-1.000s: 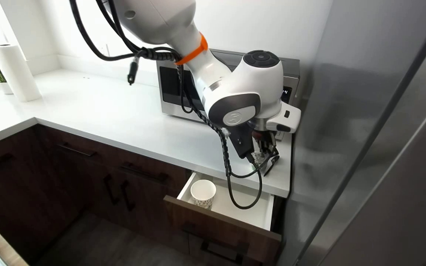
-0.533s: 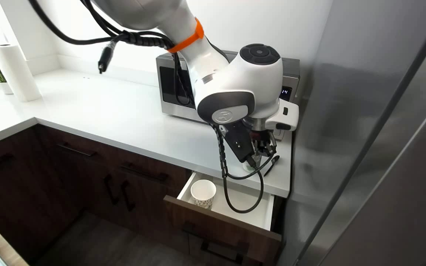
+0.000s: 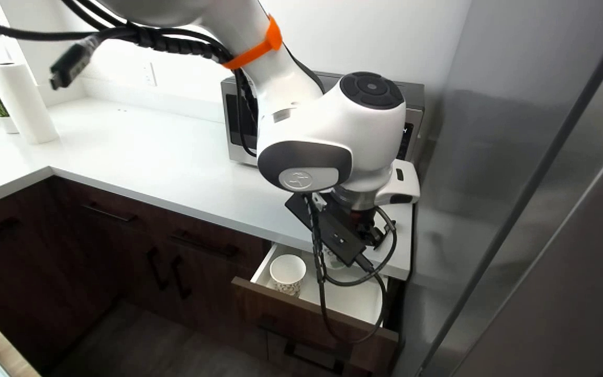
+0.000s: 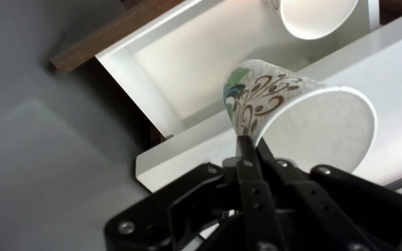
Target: Put the left and right cups in the drawer
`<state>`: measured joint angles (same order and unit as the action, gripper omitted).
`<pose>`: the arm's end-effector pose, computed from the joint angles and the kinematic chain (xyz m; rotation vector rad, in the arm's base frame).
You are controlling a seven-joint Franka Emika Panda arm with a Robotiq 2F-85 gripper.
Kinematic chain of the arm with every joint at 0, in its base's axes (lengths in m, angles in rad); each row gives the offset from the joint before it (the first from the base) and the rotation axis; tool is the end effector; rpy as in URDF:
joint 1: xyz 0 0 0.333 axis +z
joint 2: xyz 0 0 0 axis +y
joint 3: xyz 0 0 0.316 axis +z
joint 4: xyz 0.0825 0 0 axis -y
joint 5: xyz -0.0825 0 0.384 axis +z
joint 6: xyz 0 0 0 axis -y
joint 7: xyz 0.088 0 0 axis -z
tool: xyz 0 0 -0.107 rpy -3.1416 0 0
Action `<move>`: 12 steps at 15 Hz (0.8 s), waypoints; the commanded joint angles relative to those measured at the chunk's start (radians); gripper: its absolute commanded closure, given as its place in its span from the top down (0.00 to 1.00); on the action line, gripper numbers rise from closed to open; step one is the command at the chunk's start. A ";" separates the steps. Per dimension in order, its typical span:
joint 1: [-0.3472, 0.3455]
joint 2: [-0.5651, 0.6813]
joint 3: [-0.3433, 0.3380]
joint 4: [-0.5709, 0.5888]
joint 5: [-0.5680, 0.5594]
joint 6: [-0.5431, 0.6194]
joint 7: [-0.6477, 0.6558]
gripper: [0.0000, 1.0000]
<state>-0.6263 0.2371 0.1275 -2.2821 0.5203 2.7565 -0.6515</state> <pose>0.4745 -0.2820 0.2708 -2.9499 0.4702 -0.5144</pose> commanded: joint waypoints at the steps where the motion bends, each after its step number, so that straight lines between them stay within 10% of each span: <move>1: 0.046 -0.020 -0.069 -0.064 0.007 -0.001 -0.101 0.01; 12: 0.081 0.131 -0.093 -0.059 0.050 0.162 0.031 0.01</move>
<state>-0.5623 0.3138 0.0449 -2.3555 0.5515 2.8539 -0.6808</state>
